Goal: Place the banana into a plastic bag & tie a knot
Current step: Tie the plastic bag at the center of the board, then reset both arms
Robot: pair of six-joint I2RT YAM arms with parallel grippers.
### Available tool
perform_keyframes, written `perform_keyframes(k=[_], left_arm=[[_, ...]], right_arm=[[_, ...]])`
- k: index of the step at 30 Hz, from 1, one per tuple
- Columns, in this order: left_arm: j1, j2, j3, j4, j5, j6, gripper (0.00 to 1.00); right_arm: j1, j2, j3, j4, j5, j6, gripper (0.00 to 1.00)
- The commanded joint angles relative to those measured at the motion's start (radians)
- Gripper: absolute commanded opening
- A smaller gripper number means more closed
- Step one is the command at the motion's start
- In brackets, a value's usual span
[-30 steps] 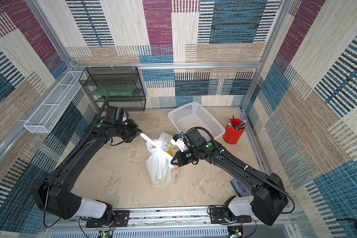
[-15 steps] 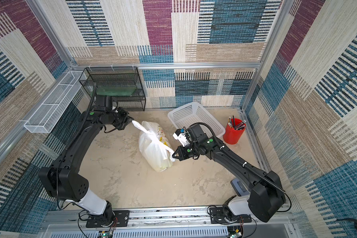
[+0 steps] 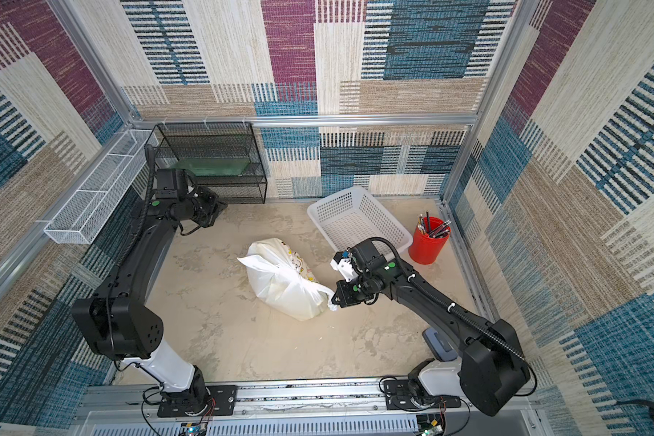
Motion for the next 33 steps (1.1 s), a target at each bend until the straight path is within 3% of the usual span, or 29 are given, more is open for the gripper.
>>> perform_keyframes(k=[1, 5, 9, 11, 14, 18, 19, 20, 24, 29, 33], left_arm=[[-0.008, -0.029, -0.045, 0.039, 0.033, 0.053, 0.00], [-0.023, -0.082, -0.086, 0.002, 0.022, 0.087, 0.00], [-0.053, -0.143, -0.093, -0.067, -0.020, 0.141, 0.00], [-0.075, -0.171, -0.092, -0.108, -0.039, 0.175, 0.00], [-0.101, -0.222, -0.116, -0.135, -0.045, 0.217, 0.00], [-0.112, -0.289, -0.156, -0.142, -0.041, 0.238, 0.00], [-0.113, -0.297, -0.155, -0.150, -0.032, 0.251, 0.00], [-0.112, -0.304, -0.149, -0.161, -0.022, 0.269, 0.00], [-0.114, -0.348, -0.144, -0.181, 0.002, 0.383, 0.00], [-0.121, -0.475, -0.237, -0.170, -0.080, 0.589, 0.00], [-0.122, -0.603, -0.342, -0.158, -0.229, 0.696, 0.00]], right_arm=[[0.004, 0.013, 0.034, 0.020, 0.014, 0.009, 0.00], [0.009, 0.019, 0.071, 0.029, 0.021, 0.019, 0.07], [0.014, 0.005, 0.094, 0.032, 0.043, 0.019, 0.42], [0.016, -0.012, 0.110, 0.038, 0.070, 0.019, 0.53], [0.014, -0.037, 0.136, 0.053, 0.123, 0.018, 0.63], [-0.010, -0.060, 0.160, 0.093, 0.161, 0.029, 0.67], [-0.021, -0.066, 0.163, 0.108, 0.173, 0.036, 0.76], [-0.033, -0.074, 0.166, 0.122, 0.185, 0.044, 0.95], [-0.095, -0.115, 0.145, 0.214, 0.254, 0.100, 0.95], [-0.206, -0.217, 0.057, 0.345, 0.363, 0.215, 0.95], [-0.224, -0.336, -0.034, 0.421, 0.589, 0.233, 0.95]])
